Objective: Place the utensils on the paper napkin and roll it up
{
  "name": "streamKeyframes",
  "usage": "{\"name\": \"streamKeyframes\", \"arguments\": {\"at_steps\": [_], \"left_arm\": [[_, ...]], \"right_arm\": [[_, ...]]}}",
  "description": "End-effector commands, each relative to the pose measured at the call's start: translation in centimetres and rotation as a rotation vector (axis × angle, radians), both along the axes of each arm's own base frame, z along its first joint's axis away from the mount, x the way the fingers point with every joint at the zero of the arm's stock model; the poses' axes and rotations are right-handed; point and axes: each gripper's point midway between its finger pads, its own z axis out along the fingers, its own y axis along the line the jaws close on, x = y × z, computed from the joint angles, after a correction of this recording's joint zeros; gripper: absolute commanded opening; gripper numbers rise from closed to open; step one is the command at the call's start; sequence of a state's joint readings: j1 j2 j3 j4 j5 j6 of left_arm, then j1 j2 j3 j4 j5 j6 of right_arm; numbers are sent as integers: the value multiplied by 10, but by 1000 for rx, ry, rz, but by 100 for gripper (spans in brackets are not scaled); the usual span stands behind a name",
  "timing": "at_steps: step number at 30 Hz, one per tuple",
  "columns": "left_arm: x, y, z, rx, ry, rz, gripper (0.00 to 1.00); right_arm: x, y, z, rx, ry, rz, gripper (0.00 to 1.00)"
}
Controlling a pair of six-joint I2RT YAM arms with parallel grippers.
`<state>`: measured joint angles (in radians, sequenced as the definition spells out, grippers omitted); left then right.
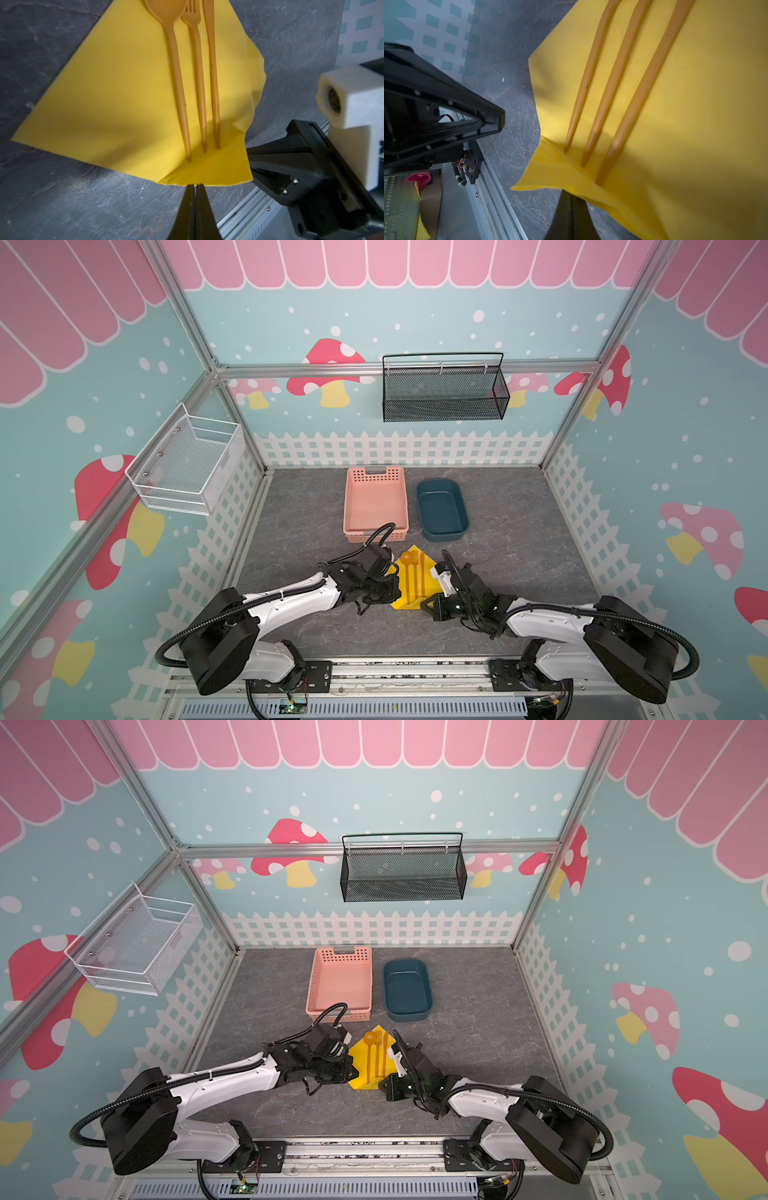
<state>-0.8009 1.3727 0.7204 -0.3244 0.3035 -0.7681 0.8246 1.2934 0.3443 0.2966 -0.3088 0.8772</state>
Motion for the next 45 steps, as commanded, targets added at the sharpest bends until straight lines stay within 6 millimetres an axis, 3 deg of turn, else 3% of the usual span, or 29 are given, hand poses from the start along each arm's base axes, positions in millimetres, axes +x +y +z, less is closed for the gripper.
{"name": "streamKeyframes", "arguments": {"at_steps": [1, 8, 21, 45], "left_arm": [[-5, -2, -2, -5, 3, -33, 0], [-10, -12, -14, 3, 42, -64, 0], [-10, -28, -34, 21, 89, -97, 0], [-7, -23, -57, 89, 132, -59, 0]], "right_arm": [[9, 5, 6, 3, -21, 17, 1], [23, 8, 4, 0, -6, 11, 1], [28, 5, -5, -11, 42, -9, 1], [32, 22, 3, 31, 44, 53, 2]]}}
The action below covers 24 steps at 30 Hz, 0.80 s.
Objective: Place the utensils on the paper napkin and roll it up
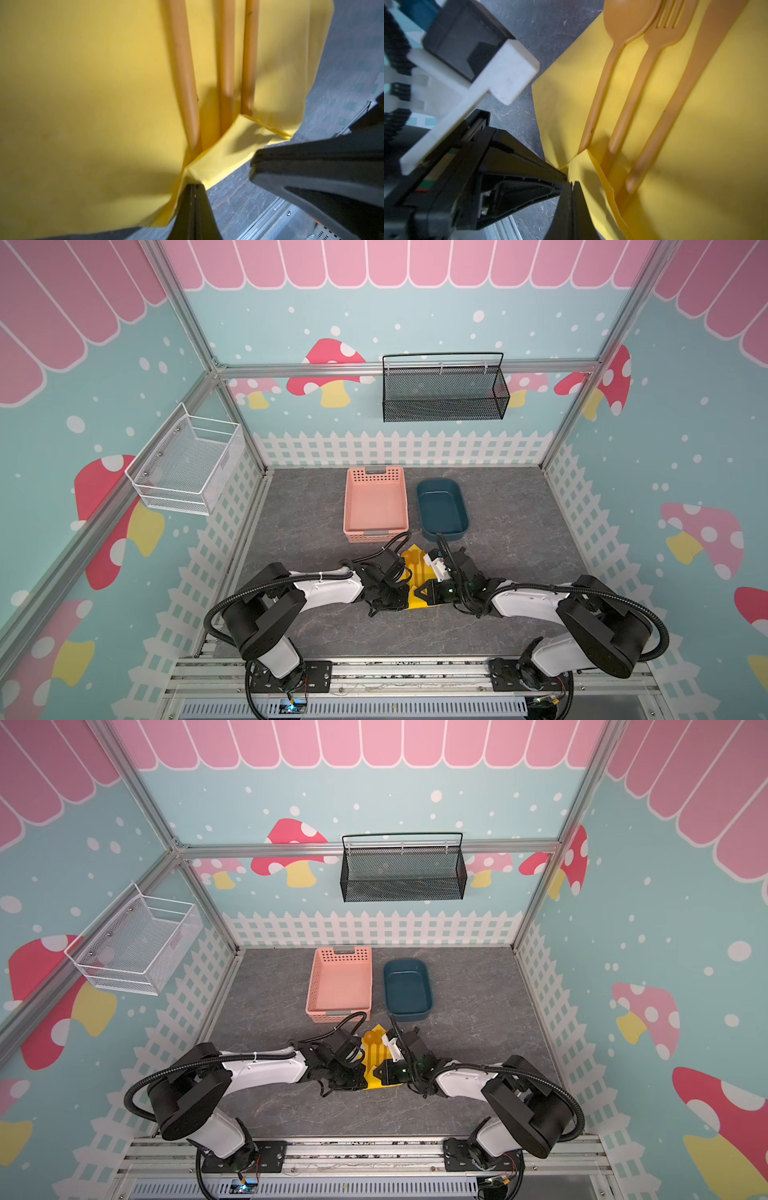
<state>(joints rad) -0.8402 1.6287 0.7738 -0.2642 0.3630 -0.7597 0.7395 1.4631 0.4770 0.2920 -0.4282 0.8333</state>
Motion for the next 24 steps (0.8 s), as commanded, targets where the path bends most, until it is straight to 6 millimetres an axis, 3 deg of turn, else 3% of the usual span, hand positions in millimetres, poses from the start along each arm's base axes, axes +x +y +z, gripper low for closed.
{"name": "streamKeyframes", "arguments": {"at_steps": [1, 11, 24], "left_arm": [[3, -1, -3, 20, 0, 16, 0], [8, 3, 12, 15, -44, 30, 2], [7, 2, -2, 49, -9, 29, 0]], "right_arm": [[5, 6, 2, 6, -7, 16, 2], [10, -1, -8, -23, 19, -35, 2], [9, -2, -3, -9, 17, -34, 2]]}}
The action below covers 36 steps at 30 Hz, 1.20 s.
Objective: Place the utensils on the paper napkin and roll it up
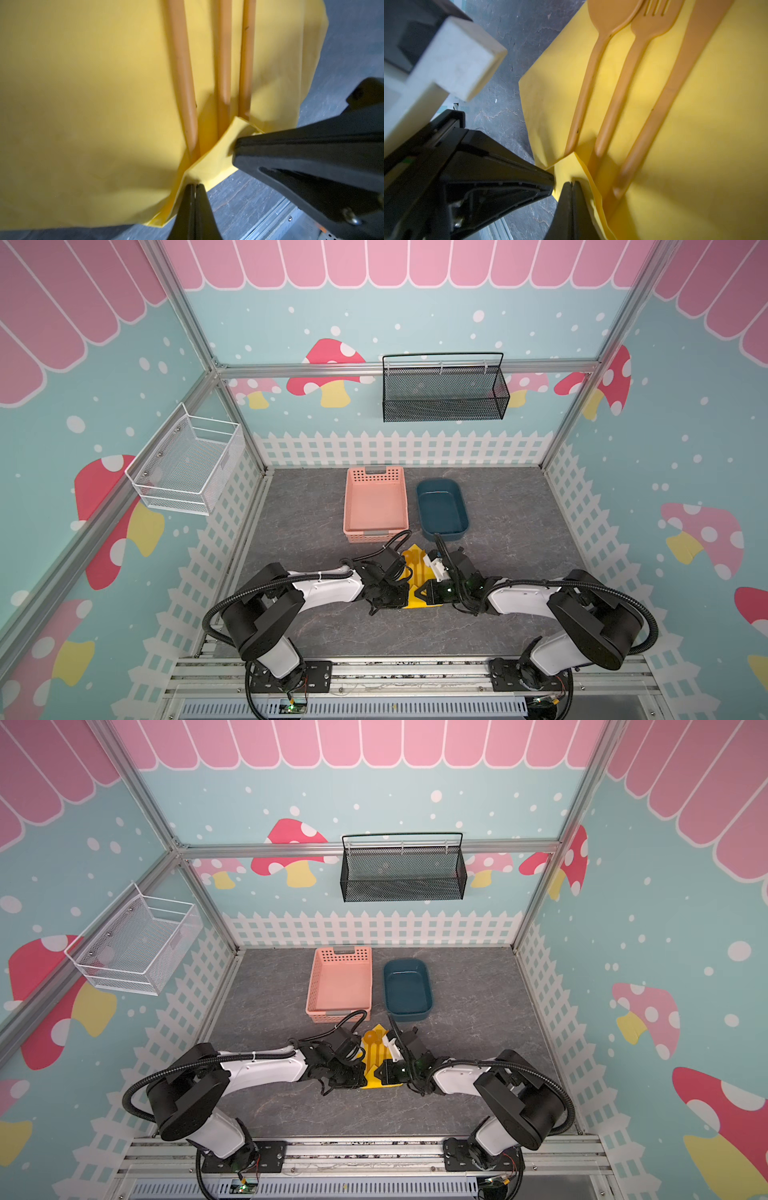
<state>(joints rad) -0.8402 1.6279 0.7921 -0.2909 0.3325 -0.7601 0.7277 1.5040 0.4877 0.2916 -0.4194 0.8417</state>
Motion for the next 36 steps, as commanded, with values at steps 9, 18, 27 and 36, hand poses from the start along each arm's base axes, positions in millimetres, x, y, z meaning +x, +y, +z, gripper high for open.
{"name": "streamKeyframes", "arguments": {"at_steps": [9, 18, 27, 36], "left_arm": [[-1, 3, -10, 41, 23, 17, 0], [-1, 3, -10, 43, 27, 17, 0], [0, 3, -8, 44, 22, 17, 0], [-1, 5, -8, 48, 23, 17, 0]], "right_arm": [[-1, -20, 16, -34, -22, -61, 2], [-25, -38, -2, -72, 60, -52, 3], [-27, -43, -14, -107, 78, -63, 4], [-26, -55, -32, -206, 100, -80, 3]]}}
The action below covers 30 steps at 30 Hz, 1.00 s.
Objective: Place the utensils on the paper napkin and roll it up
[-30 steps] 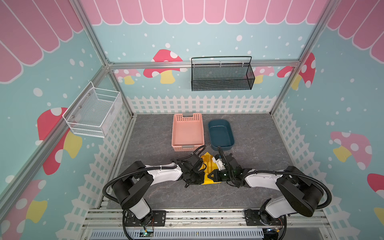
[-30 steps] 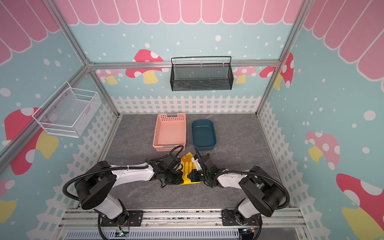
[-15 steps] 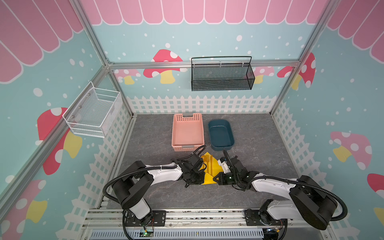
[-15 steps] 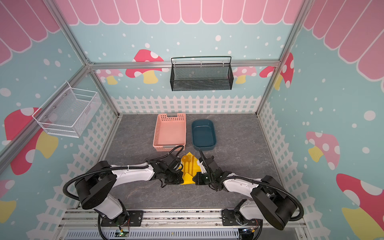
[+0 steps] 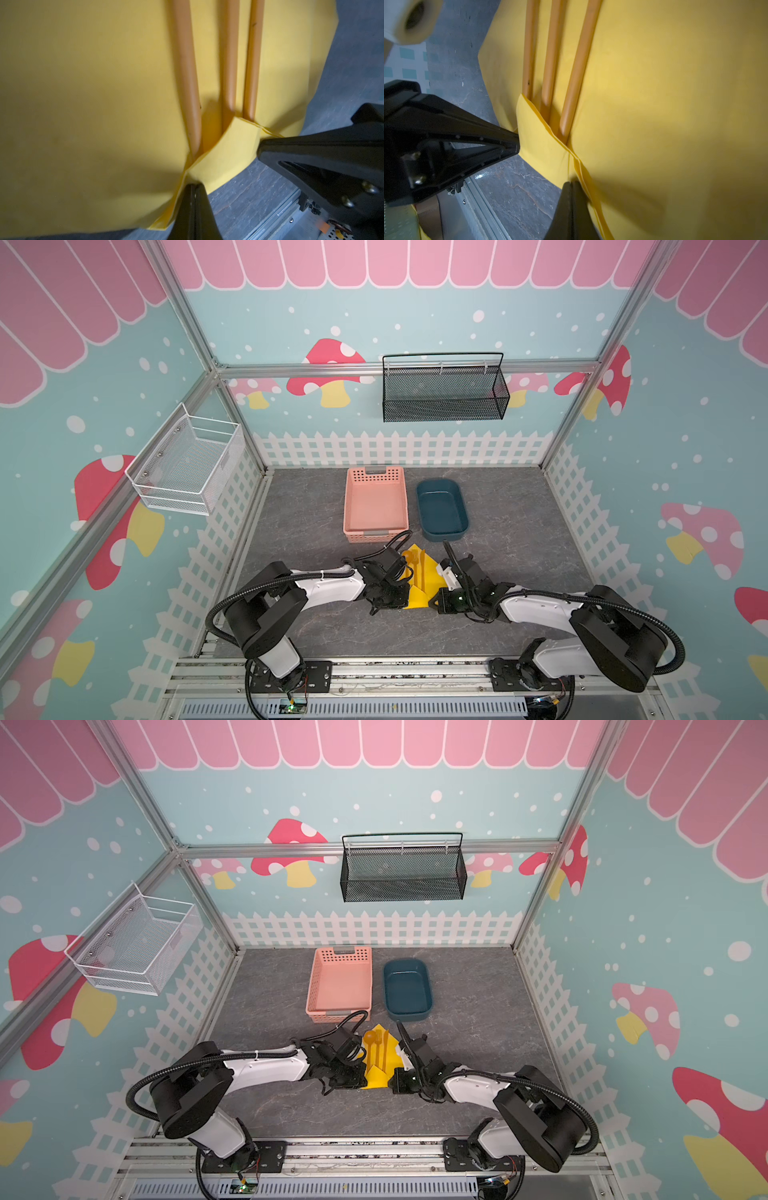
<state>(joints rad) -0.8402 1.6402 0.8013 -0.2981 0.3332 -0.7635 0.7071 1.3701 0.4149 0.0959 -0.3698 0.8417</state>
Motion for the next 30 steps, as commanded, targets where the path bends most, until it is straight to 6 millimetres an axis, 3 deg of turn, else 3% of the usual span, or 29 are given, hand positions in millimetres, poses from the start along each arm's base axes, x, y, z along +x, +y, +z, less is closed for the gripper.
{"name": "streamKeyframes", "arguments": {"at_steps": [1, 21, 30], "left_arm": [[-2, 6, -6, 41, 13, 14, 0], [-4, 7, -8, 47, 22, 8, 0], [-4, 7, -9, 49, 21, 8, 0]], "right_arm": [[-3, -17, -19, -106, 30, -28, 3], [-19, -63, -34, -332, 91, -85, 2], [-18, -73, -27, -375, 74, -104, 2]]}}
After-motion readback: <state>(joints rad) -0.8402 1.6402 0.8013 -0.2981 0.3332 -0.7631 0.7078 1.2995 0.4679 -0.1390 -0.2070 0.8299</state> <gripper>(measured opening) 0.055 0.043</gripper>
